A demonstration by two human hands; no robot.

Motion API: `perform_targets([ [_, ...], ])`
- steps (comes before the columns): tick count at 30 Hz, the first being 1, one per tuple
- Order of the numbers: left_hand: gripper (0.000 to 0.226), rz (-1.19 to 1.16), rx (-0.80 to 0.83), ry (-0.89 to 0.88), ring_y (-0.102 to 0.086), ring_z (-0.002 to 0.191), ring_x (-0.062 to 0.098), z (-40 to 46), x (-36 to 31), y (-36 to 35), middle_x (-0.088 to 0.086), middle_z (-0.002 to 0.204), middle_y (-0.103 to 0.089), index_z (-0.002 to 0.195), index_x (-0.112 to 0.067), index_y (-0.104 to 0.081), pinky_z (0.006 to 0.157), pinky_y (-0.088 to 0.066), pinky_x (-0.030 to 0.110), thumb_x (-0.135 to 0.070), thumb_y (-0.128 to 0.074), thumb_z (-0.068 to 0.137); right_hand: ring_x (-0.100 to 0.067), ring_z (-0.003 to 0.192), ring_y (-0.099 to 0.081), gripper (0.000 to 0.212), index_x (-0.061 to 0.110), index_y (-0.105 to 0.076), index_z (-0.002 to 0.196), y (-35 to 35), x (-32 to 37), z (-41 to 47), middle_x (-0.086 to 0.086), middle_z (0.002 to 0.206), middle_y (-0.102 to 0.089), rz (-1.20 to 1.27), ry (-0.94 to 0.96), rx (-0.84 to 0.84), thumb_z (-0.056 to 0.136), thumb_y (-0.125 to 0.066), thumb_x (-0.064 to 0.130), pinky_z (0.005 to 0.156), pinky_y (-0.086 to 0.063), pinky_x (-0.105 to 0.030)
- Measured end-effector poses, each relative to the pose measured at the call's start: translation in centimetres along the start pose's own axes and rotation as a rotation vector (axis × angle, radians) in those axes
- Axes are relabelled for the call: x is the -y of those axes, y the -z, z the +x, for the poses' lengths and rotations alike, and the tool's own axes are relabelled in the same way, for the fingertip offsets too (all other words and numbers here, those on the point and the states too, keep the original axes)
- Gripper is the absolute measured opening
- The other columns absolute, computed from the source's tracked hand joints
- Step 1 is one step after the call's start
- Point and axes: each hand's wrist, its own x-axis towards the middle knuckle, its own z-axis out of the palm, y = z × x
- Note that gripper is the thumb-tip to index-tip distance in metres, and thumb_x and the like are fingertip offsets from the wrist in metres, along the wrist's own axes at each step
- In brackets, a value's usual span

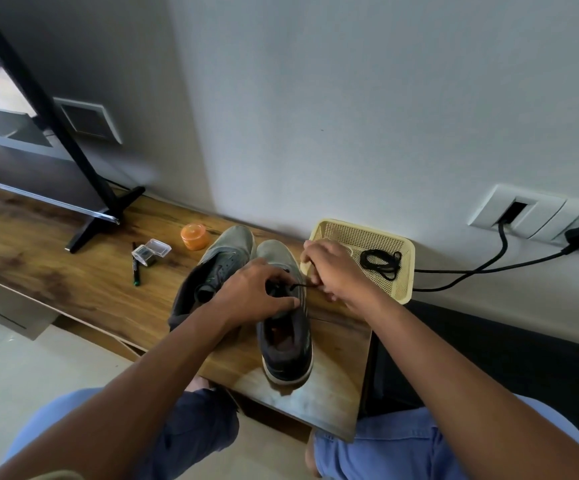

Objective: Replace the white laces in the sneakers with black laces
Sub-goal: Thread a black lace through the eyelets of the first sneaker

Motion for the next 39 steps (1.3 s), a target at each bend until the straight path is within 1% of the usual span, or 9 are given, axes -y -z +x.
perform_targets([
  [4,0.042,0.003,0.004,-0.013,-0.055,0.109,0.008,0.0,0.2,0.3,-0.012,0.117,-0.051,0.121,-0.045,-0.071,0.098,-0.049,0.031,-0.056,-0.08,0.081,-0.024,0.08,-0.061,0.035,0.019,-0.061,0.089,0.1,-1.4,-0.2,0.0,0.084,-0.063,-0.83,0.161,0.092,0.099,-0.057,0.053,0.064,-0.041,-0.034],
  [6,0.041,0.0,0.011,-0.013,-0.055,0.11,0.009,0.1,0.3,0.4,-0.011,0.118,-0.051,0.118,-0.047,-0.072,0.101,-0.051,0.034,-0.058,-0.08,0.08,-0.025,0.071,-0.056,0.04,0.018,-0.055,0.074,-0.1,-1.6,-0.1,-0.001,0.072,-0.056,-0.876,0.165,0.16,0.098,-0.059,0.049,0.057,-0.035,-0.033],
  [13,0.066,0.004,-0.005,0.049,-0.052,0.121,0.018,0.6,1.1,0.6,-0.009,0.122,-0.048,0.12,-0.057,-0.065,0.107,-0.049,0.047,-0.083,-0.068,0.059,-0.003,0.05,-0.039,0.041,0.021,-0.06,0.063,-0.6,-1.7,0.5,0.013,0.051,-0.046,-0.21,0.211,0.117,0.103,-0.063,0.023,0.055,-0.034,-0.027],
  [17,0.064,0.027,0.041,0.104,-0.047,0.13,0.027,1.0,1.6,0.5,-0.007,0.125,-0.045,0.116,-0.06,-0.064,0.112,-0.044,0.052,-0.086,-0.07,0.057,-0.014,0.052,-0.038,0.028,0.007,-0.068,0.08,1.3,1.2,-0.5,-0.012,0.067,-0.046,0.381,0.274,0.15,0.105,-0.059,0.016,0.047,-0.037,-0.026],
  [20,0.053,0.021,0.051,0.109,-0.046,0.131,0.026,1.1,1.4,0.4,-0.008,0.127,-0.044,0.113,-0.06,-0.065,0.112,-0.044,0.053,-0.077,-0.079,0.065,-0.016,0.057,-0.039,0.026,0.008,-0.065,0.079,3.0,3.4,-1.1,-0.005,0.066,-0.041,0.692,0.31,0.246,0.103,-0.06,0.017,0.052,-0.034,-0.029],
  [25,0.062,0.024,0.036,0.105,-0.046,0.135,0.023,0.9,1.2,0.3,-0.007,0.138,-0.044,0.122,-0.053,-0.061,0.113,-0.044,0.052,-0.076,-0.078,0.067,-0.019,0.069,-0.049,0.022,0.011,-0.069,0.077,3.4,4.0,-1.3,-0.004,0.075,-0.056,0.646,0.298,0.211,0.094,-0.066,0.025,0.062,-0.038,-0.035],
  [30,0.08,0.006,0.03,0.103,-0.049,0.132,0.02,0.8,1.4,0.1,-0.011,0.136,-0.045,0.125,-0.054,-0.059,0.111,-0.046,0.052,-0.09,-0.062,0.054,-0.027,0.117,-0.064,0.024,0.01,-0.073,0.08,3.7,3.9,-1.1,-0.011,0.119,-0.075,0.607,0.313,0.205,0.096,-0.06,0.023,0.097,-0.042,-0.049],
  [32,0.077,0.006,0.027,0.111,-0.049,0.132,0.02,0.9,1.3,0.1,-0.011,0.136,-0.046,0.121,-0.054,-0.063,0.111,-0.046,0.051,-0.09,-0.063,0.053,-0.036,0.108,-0.068,0.025,0.007,-0.07,0.082,4.1,3.9,-1.0,-0.017,0.108,-0.075,0.777,0.308,0.289,0.1,-0.057,0.02,0.105,-0.039,-0.06],
  [39,0.057,0.027,0.038,0.115,-0.047,0.135,0.019,0.9,1.0,0.5,-0.008,0.142,-0.048,0.122,-0.047,-0.068,0.113,-0.044,0.049,-0.067,-0.083,0.071,-0.016,0.072,-0.052,0.024,0.013,-0.063,0.081,6.8,6.1,-1.3,-0.003,0.084,-0.063,1.154,0.38,0.276,0.101,-0.057,0.025,0.069,-0.045,-0.033],
])
